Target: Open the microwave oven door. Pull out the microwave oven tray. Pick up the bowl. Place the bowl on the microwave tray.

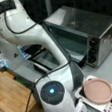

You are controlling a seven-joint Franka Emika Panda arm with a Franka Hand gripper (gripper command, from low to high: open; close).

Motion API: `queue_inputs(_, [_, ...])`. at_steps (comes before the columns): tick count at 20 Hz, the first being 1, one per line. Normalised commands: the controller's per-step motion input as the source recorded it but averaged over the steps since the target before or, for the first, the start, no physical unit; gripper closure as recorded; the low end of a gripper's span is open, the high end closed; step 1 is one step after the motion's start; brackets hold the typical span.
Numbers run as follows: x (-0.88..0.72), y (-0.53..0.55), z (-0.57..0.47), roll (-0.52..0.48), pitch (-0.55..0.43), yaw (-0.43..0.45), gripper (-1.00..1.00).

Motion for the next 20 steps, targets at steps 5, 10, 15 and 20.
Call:
queue_inputs(5, [-0.16, 0.07, 0.17, 0.157, -0.062, -0.187, 1.00])
queue_inputs(10, [-0.15, 0.07, 0.23, 0.195, -0.015, -0.169, 1.00])
queue_inputs(15, [-0.13, 0.07, 0.16, 0.253, 0.010, -0.169, 1.00])
queue_inputs(20, [-0.12, 0.18, 0.24, 0.235, 0.005, -0.210, 1.00])
